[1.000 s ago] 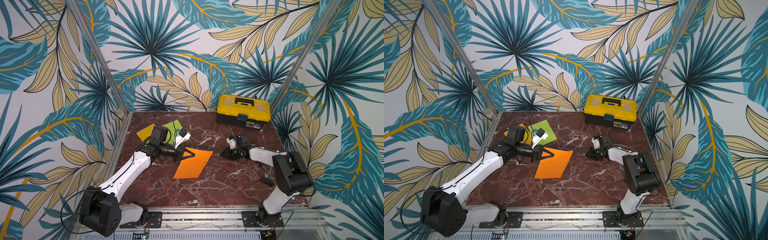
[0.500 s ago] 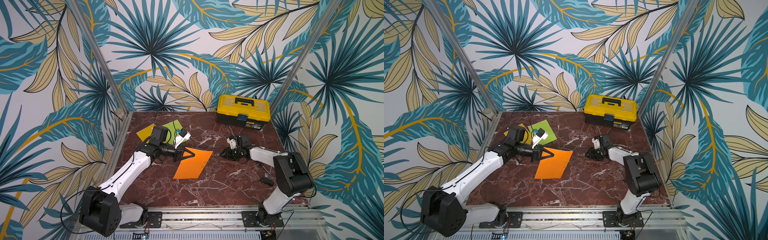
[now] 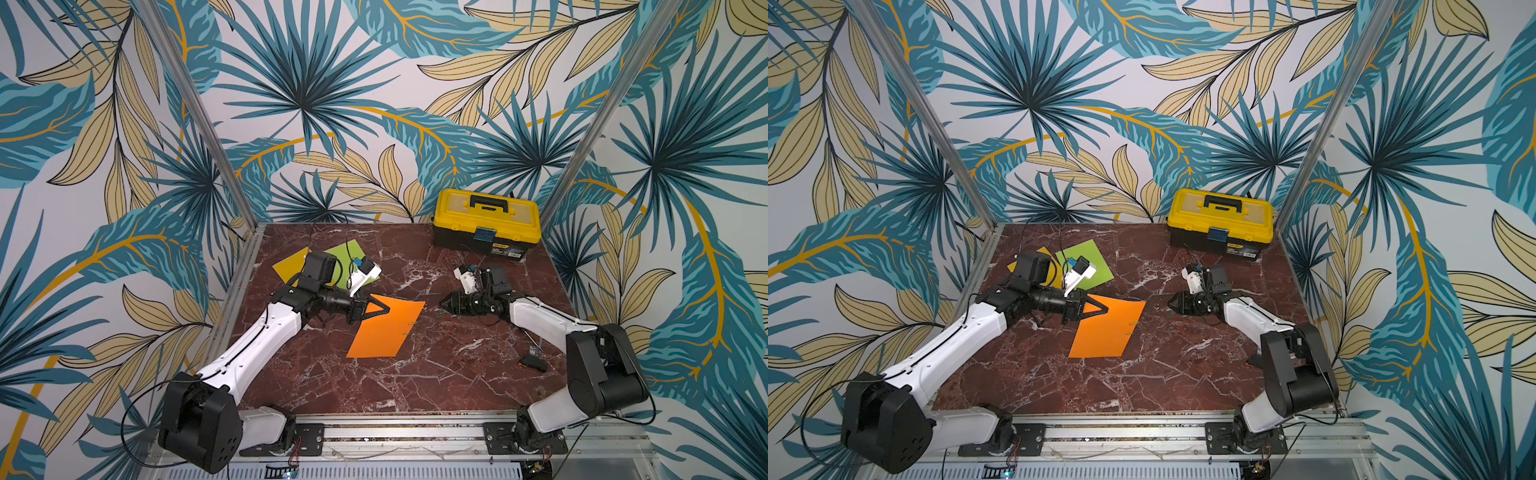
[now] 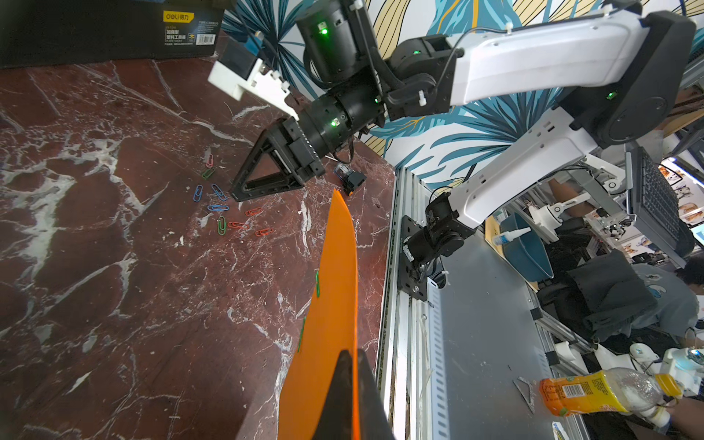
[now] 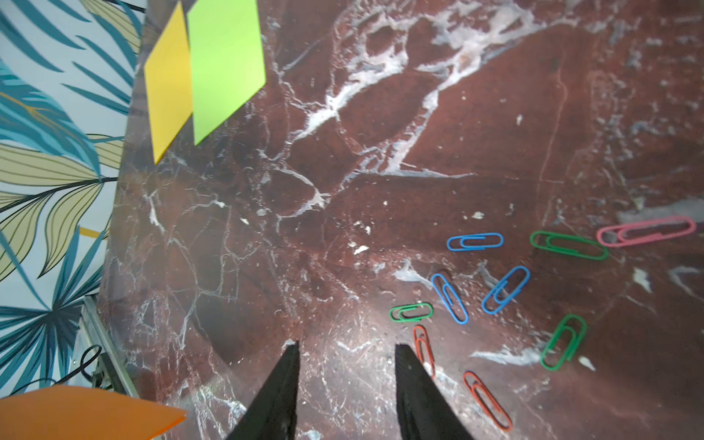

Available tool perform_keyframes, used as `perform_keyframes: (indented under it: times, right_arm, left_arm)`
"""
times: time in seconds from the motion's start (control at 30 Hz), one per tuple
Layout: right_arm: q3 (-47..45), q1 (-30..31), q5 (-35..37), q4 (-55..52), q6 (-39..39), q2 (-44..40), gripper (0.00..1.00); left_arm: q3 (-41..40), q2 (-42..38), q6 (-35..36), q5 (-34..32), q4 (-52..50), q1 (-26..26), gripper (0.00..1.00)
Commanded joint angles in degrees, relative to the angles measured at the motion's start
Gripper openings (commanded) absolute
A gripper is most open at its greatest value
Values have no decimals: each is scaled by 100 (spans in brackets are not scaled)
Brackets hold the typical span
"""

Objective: Unclip the paperclips from the documents
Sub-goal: Place the paper clip at the center of the board, then adjust the document.

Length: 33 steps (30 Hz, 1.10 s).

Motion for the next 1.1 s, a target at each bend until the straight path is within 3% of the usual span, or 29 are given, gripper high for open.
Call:
perform_keyframes:
  times: [0.0, 0.2, 0.47, 0.63, 1.07]
  right_arm:
    - [-342, 24, -483, 441, -390, -486, 43]
    - [-914, 31, -1326, 1505, -345, -1357, 45]
    - [-1388, 52, -2284, 2972, 88, -1925, 48]
    - [-1404, 92, -2618, 3493, 285, -1883, 49]
    - [-655, 695, -2964, 3509, -67, -1182, 50]
  left_arm:
    - [141, 3, -236, 93, 394, 52, 0]
    - [316, 244, -465, 387, 829, 134, 0]
    - [545, 560, -738, 622, 1398, 132, 0]
    - [596, 674, -826, 705, 1587, 118, 0]
    - [601, 738, -804, 752, 1621, 66, 0]
